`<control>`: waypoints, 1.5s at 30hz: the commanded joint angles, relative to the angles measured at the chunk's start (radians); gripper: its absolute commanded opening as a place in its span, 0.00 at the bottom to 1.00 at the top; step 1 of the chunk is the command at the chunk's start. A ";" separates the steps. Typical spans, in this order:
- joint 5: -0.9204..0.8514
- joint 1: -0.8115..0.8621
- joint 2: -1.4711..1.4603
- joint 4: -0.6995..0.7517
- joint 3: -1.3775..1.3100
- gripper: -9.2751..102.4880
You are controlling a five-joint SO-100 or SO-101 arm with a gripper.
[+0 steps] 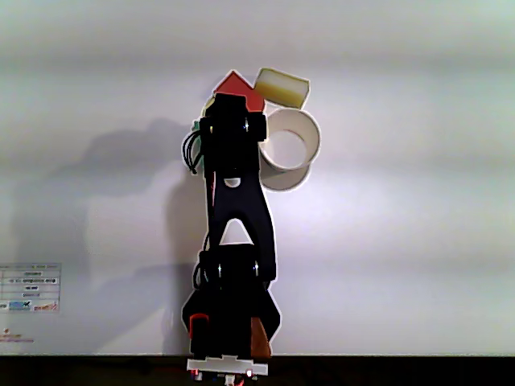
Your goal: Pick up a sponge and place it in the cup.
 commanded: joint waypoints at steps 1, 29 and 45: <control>0.003 -0.002 0.066 0.066 -0.097 0.08; -0.195 0.508 0.219 -0.012 -0.003 0.08; -0.235 0.497 0.170 -0.175 0.101 0.20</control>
